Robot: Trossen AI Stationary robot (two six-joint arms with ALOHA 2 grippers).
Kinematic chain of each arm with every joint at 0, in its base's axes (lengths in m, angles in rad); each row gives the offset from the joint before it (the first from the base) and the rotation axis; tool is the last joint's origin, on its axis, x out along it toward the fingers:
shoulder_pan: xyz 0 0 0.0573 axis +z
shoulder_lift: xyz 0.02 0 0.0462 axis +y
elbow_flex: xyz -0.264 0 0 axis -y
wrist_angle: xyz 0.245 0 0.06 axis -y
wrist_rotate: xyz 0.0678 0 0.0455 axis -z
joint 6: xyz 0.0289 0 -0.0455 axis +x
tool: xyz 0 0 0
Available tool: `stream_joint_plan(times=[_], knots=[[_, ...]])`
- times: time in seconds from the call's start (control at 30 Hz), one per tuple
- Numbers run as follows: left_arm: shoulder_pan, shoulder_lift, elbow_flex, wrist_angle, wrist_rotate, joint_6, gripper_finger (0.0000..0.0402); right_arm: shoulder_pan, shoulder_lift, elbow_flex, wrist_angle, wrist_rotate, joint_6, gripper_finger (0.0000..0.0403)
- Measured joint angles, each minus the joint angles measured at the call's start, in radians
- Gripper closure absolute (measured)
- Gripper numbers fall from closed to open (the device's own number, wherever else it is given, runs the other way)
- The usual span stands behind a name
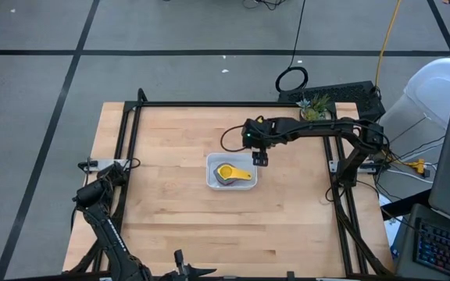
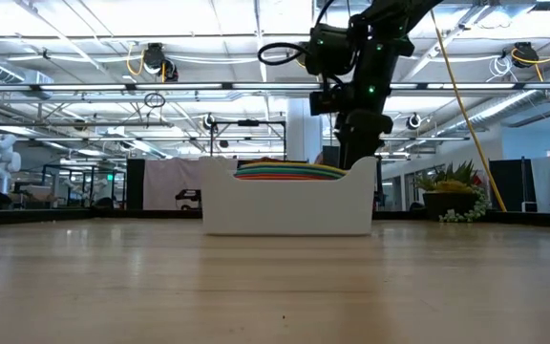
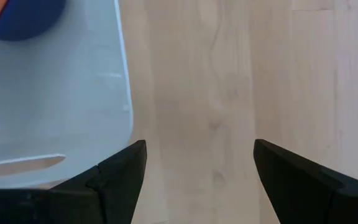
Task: Nest measuring cups in basket
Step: Put the stacked measuring cups into the bin, then return to Home Position
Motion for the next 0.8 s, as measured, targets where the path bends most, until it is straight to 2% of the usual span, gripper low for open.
stream_joint_plan(times=[0.37,0.47,0.6,0.7,0.8], knots=[[0.0,0.0,0.0,0.0,0.0,0.0,0.025,0.016,0.0,0.0,-0.019,0.006,0.001,0.0117],[0.002,0.0,0.0,-0.001,-0.001,0.0,0.025,0.016,-0.017,0.0,-0.035,0.067,-0.027,0.0117],[0.014,0.0,0.0,-0.022,-0.017,0.017,0.025,0.015,-0.093,0.0,-0.05,0.166,-0.053,0.0117],[0.03,0.0,0.0,-0.071,-0.037,0.046,0.025,0.01,-0.177,0.0,-0.059,0.16,-0.028,0.0117],[0.048,-0.008,0.0,-0.198,-0.036,0.052,0.025,0.015,-0.267,0.0,-0.103,0.144,0.012,0.0117]])
